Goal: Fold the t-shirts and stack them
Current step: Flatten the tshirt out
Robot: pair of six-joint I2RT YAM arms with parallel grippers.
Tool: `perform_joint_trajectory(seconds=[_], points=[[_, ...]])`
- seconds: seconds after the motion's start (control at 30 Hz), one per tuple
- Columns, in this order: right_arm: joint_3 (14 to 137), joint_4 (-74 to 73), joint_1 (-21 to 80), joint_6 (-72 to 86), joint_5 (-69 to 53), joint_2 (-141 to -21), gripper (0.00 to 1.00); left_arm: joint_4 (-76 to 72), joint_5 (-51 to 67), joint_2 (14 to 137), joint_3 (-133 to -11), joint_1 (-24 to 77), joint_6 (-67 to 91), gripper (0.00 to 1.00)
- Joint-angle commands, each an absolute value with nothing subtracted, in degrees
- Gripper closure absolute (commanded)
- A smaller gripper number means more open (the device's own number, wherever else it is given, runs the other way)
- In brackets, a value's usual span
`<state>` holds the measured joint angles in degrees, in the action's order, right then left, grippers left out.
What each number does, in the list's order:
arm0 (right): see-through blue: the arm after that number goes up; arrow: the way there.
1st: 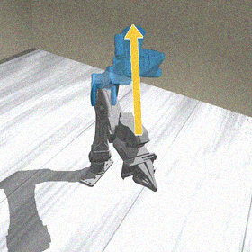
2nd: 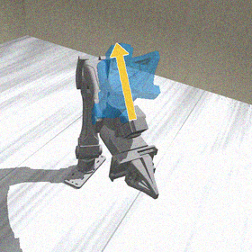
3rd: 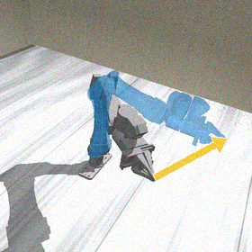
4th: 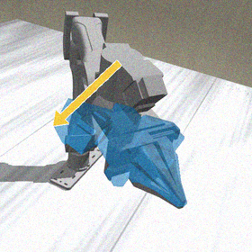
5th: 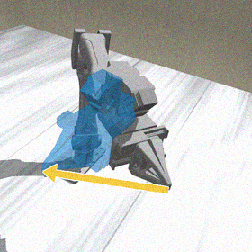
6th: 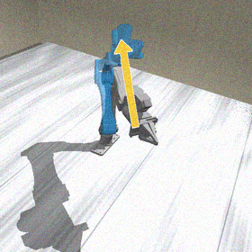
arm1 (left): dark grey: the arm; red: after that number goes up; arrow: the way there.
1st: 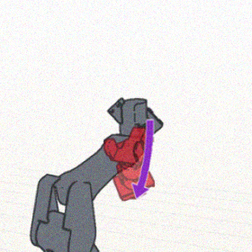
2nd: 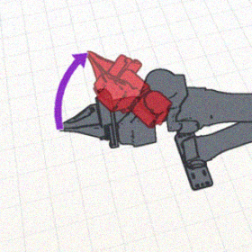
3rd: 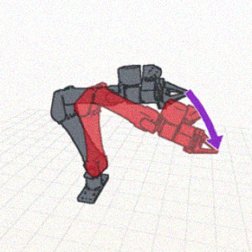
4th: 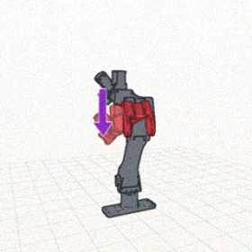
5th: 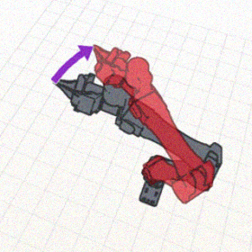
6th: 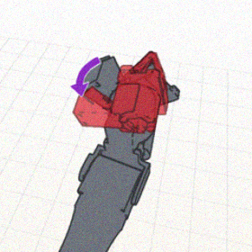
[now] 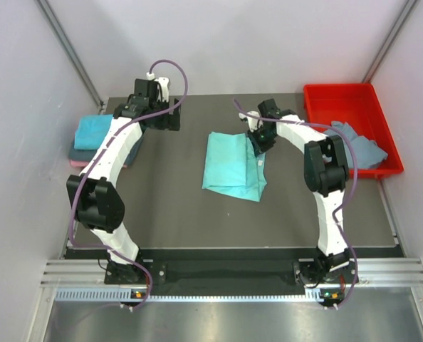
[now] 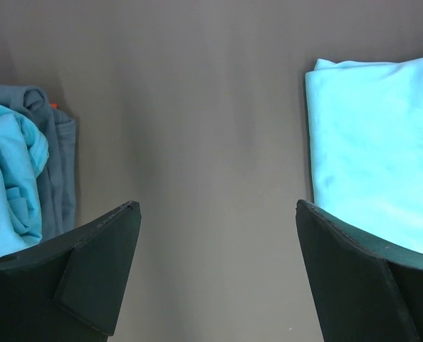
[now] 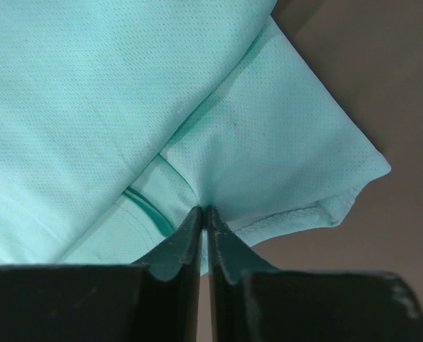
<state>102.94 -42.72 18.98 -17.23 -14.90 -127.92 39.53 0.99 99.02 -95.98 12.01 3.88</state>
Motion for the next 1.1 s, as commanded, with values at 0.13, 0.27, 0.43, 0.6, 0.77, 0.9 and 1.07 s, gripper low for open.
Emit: perform_joint_trajectory(seconds=[0.13,0.27,0.43,0.6,0.77,0.9,1.07], points=[[106.0,-43.0,18.6,-19.0,-15.7,-125.3,1.00,37.1,0.5,99.2,-98.8,12.1,3.2,0.06],[110.8,-43.0,19.1,-21.4,-14.9,-120.9,1.00,36.8,0.5,99.5,-98.9,12.0,3.1,0.06],[123.3,-44.1,19.6,-23.7,-15.7,-116.9,1.00,36.7,1.9,99.7,-98.9,12.2,4.7,0.06],[130.2,-41.8,21.7,-25.2,-17.3,-112.6,1.00,36.1,0.9,99.3,-100.1,13.2,4.7,0.06],[131.9,-34.8,24.3,-24.8,-19.7,-106.6,1.00,35.5,-2.2,98.7,-101.2,13.4,4.7,0.07],[135.0,-30.8,24.6,-20.8,-21.8,-105.5,1.00,35.4,-1.6,98.2,-101.4,13.5,5.3,0.07],[139.1,-23.4,25.0,-14.1,-25.6,-104.2,1.00,35.4,-3.1,96.9,-100.8,13.6,4.7,0.06]])
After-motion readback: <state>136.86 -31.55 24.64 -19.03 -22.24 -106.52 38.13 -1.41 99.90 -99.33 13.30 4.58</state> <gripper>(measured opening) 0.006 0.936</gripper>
